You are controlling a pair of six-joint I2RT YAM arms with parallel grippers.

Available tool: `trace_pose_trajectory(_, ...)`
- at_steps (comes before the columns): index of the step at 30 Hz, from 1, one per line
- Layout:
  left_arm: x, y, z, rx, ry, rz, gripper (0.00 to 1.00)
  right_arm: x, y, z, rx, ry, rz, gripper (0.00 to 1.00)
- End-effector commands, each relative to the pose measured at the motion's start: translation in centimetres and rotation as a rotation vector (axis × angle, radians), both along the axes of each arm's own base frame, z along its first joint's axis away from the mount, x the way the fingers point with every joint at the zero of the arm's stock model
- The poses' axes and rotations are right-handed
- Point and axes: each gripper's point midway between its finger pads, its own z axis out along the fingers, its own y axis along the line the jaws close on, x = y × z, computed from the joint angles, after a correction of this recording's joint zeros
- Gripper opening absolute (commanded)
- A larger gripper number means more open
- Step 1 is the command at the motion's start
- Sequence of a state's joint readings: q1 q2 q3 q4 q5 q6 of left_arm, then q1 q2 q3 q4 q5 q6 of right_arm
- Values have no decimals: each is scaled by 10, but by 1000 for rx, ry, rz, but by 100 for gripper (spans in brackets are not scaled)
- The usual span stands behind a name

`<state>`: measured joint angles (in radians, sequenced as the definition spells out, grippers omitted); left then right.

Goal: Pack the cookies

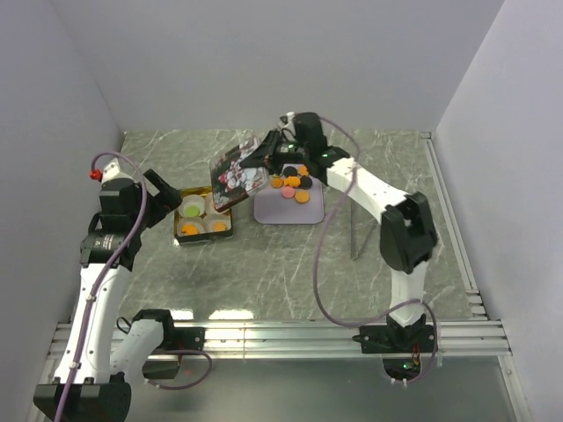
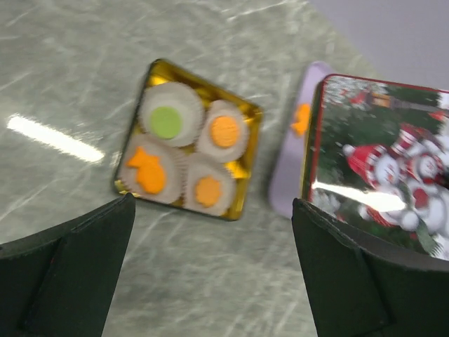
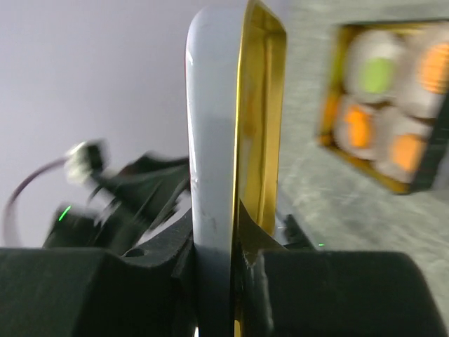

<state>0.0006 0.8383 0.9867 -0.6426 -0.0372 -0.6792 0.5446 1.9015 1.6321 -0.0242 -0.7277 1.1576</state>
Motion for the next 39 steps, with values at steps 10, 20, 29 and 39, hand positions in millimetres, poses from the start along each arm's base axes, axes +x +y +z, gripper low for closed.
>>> trace_pose_trajectory(10,22,22,-48,179,41,66,99,16,115,-42,-51,-2,50,0)
trace_pose_trajectory(20,65,23,-78,121,84,-76,99,9,140,-45,98,17,70,0)
trace_pose_trajectory(29,75,44,-105,37,140,-99,97,8,165,-69,65,75,62,0)
trace_pose_trajectory(39,63,27,-131,-76,130,-175,98,4,183,-98,46,104,32,0)
